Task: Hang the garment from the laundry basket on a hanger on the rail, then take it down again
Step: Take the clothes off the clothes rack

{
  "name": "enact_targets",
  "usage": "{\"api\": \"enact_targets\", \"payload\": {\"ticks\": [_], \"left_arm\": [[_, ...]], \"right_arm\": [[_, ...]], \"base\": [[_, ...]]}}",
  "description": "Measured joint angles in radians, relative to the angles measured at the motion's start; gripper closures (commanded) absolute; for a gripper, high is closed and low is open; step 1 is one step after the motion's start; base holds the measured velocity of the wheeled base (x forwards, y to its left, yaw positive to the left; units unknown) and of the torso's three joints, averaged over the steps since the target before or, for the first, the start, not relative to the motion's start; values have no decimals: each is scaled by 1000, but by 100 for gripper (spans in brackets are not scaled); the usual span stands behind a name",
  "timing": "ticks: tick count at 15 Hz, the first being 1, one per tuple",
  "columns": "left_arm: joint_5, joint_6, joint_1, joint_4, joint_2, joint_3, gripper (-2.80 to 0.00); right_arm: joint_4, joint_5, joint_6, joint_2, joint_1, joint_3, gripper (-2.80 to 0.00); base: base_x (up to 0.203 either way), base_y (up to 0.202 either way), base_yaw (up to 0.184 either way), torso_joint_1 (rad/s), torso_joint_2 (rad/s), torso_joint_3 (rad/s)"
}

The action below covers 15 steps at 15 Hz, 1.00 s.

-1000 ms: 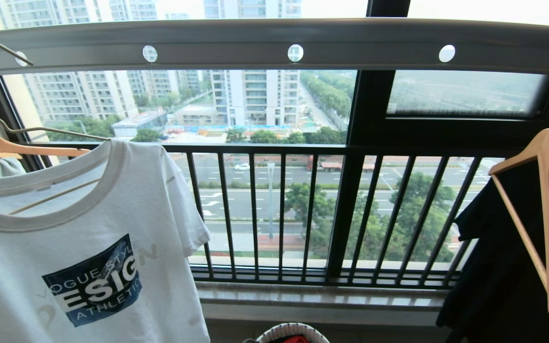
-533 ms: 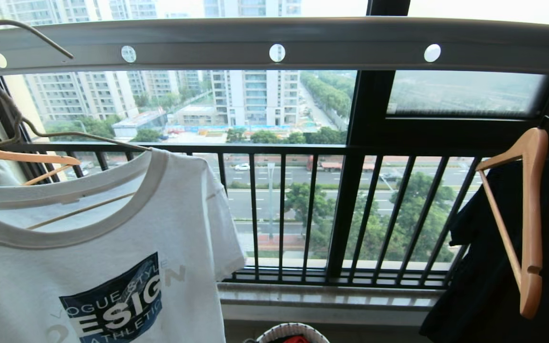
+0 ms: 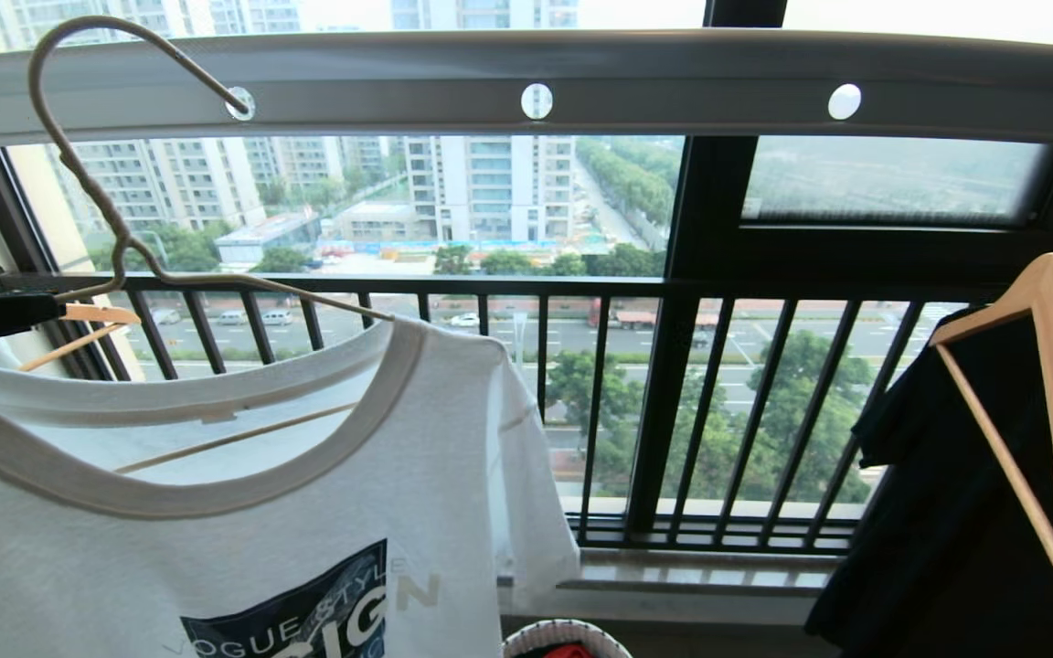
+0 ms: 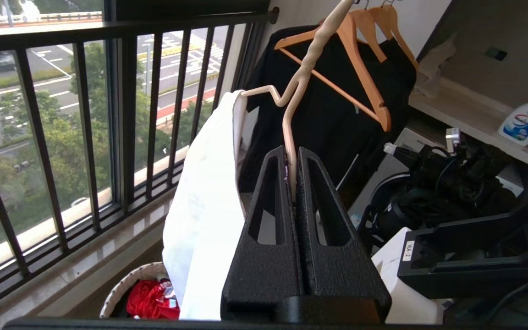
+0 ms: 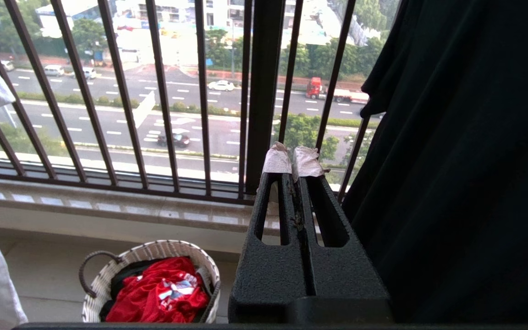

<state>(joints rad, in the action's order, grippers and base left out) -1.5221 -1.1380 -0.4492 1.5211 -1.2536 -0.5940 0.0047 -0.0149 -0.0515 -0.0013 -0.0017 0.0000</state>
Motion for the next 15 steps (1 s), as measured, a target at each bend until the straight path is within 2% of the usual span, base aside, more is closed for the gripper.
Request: {"api": "enact_targets", "payload": {"ticks": [3,5,13,15], "left_arm": [[0,-66,68,0,-12,1,0],[23,-110,130,0,-17,0,0],[150,-117,296,-1,-127,28,0],[207,-104,336,-1,-144,42,0]], "right_arm": [[0,0,-1,0,0,0,0],[0,-1,-7,0,0,0,0],[2,-21,-36,0,0,-9,0],[6,-39,-34,0,0,-51,0]], "base": [[0,0,0,0,0,0],[0,0,0,0,0,0],[0,0,0,0,0,0],[0,0,0,0,0,0]]}}
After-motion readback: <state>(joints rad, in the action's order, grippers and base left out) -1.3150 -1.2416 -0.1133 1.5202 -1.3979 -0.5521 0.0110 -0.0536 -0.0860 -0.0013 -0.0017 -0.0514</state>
